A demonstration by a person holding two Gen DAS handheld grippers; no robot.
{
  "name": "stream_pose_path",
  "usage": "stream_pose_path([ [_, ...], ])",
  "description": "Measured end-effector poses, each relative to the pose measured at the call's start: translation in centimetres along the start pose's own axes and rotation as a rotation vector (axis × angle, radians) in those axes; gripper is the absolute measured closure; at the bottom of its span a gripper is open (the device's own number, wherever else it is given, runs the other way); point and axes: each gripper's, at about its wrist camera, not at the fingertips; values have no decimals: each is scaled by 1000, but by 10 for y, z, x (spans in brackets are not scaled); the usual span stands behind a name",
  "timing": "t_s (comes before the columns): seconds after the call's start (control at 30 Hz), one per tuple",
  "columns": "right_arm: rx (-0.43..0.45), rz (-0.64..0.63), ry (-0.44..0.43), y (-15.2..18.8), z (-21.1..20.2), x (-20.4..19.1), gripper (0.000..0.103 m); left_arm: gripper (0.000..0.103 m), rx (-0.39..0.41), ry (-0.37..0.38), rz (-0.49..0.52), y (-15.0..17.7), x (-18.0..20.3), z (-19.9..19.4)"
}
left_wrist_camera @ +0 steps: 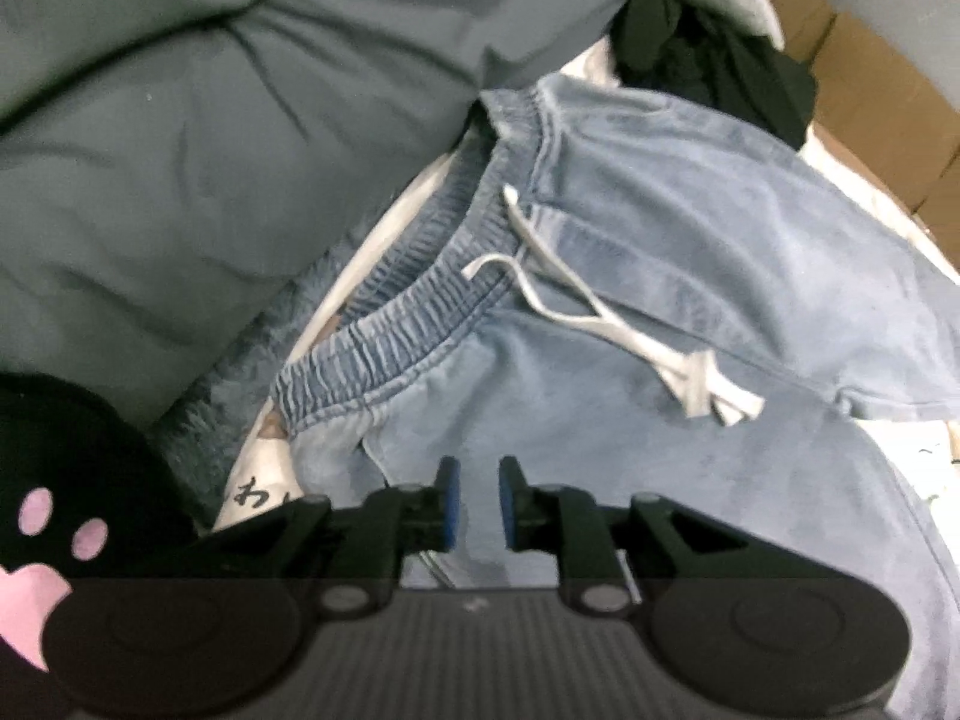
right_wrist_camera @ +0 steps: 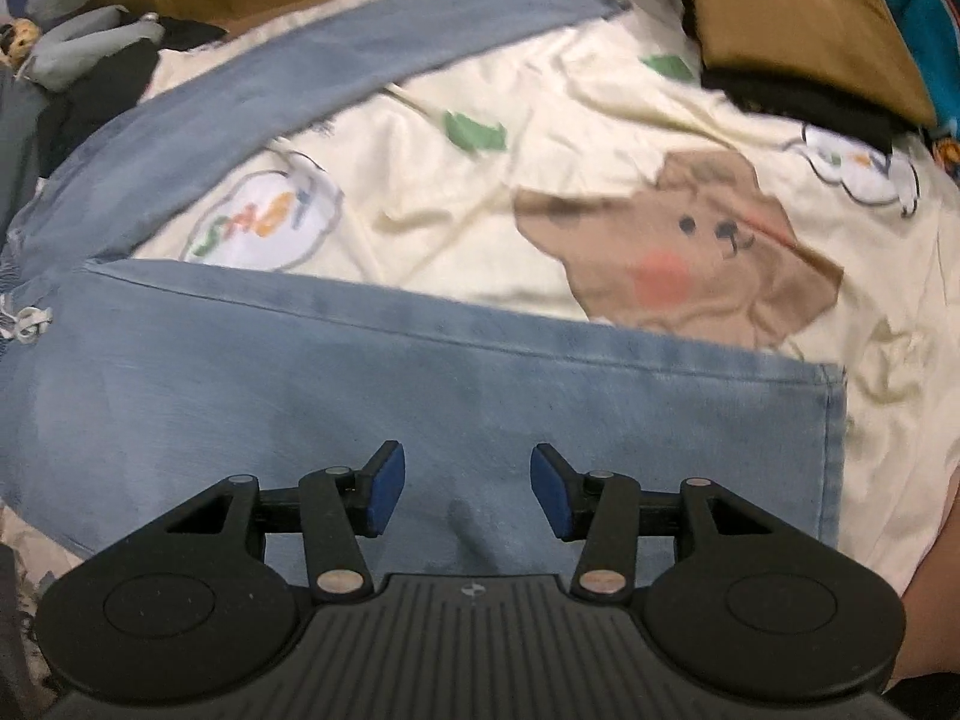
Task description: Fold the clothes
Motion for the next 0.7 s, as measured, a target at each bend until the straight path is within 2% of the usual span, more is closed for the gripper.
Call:
stream_pose_path([
  [0.07, 14, -5, -11, -4, -9, -5, 49, 82, 17, 13, 6, -2, 3, -11],
  [0.2, 40, -36, -19, -14, -27, -17, 49, 60, 50, 37, 13, -8, 5, -31],
  [0.33, 56, -61, -23, -24, -40, -26, 47, 59, 88, 80, -17, -14, 3, -46],
  [0.4, 61, -73, -24, -30, -43, -30, 44, 57, 94, 76, -12, -13, 1, -52],
  [0.6, 79, -66, -51, -36, -45, -30, 43, 56, 110, 63, 3, -12, -3, -71],
  [0.7, 75, -42, -66, -31, -42, -28, 41, 56, 99, 27, 5, -9, -6, -76],
])
Point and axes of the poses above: each gripper's, at about its wrist camera, not at the fingertips, and z roughly the way its jaws point, x to its right, y to its underside, and after that the axes turned 4 degrees about x, right-handed
